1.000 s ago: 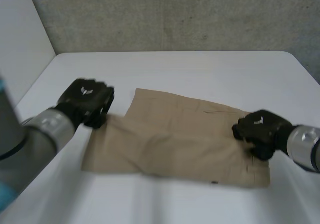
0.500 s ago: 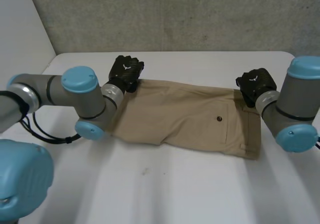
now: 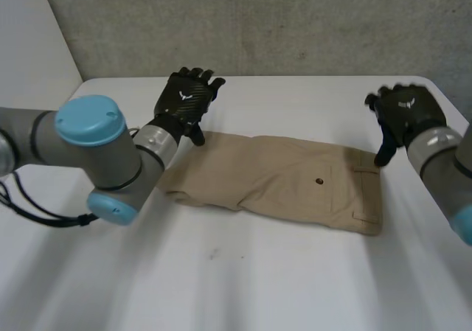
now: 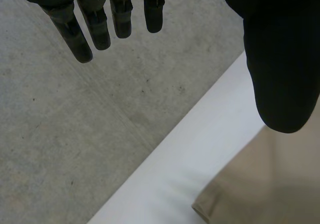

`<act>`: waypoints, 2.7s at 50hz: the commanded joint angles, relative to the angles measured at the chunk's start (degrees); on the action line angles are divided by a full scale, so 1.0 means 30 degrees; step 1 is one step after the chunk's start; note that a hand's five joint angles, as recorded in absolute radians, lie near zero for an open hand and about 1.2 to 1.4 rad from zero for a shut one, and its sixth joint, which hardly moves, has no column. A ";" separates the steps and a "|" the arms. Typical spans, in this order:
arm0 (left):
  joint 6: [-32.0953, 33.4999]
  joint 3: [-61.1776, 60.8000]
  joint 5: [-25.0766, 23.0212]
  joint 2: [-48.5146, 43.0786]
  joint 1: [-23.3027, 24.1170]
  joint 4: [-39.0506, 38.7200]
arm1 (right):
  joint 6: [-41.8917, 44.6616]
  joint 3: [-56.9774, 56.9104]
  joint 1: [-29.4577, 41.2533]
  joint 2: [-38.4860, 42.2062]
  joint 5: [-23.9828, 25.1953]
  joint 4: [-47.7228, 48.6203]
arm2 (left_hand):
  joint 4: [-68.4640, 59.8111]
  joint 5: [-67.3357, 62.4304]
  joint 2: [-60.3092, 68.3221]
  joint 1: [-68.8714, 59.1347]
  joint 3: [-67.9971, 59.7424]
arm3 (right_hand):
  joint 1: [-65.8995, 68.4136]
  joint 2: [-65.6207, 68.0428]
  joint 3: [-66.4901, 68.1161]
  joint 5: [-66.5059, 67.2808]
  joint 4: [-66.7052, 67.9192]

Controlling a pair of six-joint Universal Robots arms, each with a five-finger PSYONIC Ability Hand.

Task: Fold the shorts.

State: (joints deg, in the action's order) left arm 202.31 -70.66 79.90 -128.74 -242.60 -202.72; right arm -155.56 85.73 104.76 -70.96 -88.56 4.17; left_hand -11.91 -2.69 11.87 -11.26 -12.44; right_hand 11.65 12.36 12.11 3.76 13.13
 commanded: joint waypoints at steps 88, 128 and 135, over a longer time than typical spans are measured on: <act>-0.3950 -0.9028 0.1317 0.7874 -0.2249 0.3413 | 0.5066 -0.5226 0.8176 0.2998 0.5026 -0.2651 | 0.0566 0.0824 -0.0550 0.0349 0.0743 | -0.0549 -0.0787 -0.0704 -0.1253 -0.1045; -0.3716 -0.1642 0.1170 0.0024 0.5515 0.0309 | -0.4602 0.2800 0.0003 -0.2041 0.3356 -0.0660 | -0.5207 -0.4948 0.5222 -0.5424 -0.5030 | -0.0549 -0.0787 -0.0704 -0.1253 -0.1045; -0.3629 -0.0620 0.1141 -0.1320 0.5515 0.0073 | -0.4456 0.3240 0.0003 -0.2041 0.3356 -0.0395 | -0.6381 -0.6122 0.6396 -0.6598 -0.6204 | -0.0549 -0.0787 -0.0704 -0.1253 -0.1045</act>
State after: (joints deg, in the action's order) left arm 191.22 -74.98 83.36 -129.40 -226.04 -201.70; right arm -169.22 94.21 104.91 -77.07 -78.51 2.14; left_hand -24.16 -14.36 24.07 -24.01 -24.08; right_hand 11.51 12.32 12.00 3.71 13.06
